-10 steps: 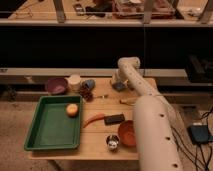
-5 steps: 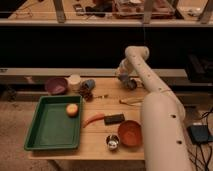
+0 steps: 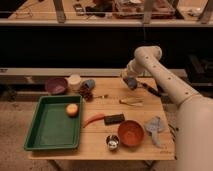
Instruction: Place sponge in red bowl
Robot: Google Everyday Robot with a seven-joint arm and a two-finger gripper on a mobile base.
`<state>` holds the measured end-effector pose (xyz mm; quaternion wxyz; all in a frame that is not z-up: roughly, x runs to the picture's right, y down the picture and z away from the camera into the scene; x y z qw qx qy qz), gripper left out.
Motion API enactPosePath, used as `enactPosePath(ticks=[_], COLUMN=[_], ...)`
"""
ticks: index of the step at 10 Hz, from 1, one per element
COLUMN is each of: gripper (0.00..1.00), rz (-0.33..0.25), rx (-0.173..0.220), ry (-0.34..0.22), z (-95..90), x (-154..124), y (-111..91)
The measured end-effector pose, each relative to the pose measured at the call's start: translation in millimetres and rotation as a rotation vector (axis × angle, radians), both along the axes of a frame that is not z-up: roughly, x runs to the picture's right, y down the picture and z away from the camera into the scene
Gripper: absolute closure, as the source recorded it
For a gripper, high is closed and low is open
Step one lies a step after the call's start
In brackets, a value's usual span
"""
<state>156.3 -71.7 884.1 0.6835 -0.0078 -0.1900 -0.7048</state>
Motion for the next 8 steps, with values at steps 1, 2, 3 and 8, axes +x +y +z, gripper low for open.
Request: enactPosePath(ticks=[1,2,3,8], gripper=[1.0,1.0,1.0,1.0], rz=[0.01,0.019,0.035,0.071], rx=[0.006,0.014,0.028,0.025], ry=[0.0,0.001,-0.001,-0.02], z=[-16.1,-27.2,-43.4,-98.2], x=[-1,-1,2,9], y=[11,17,23,55])
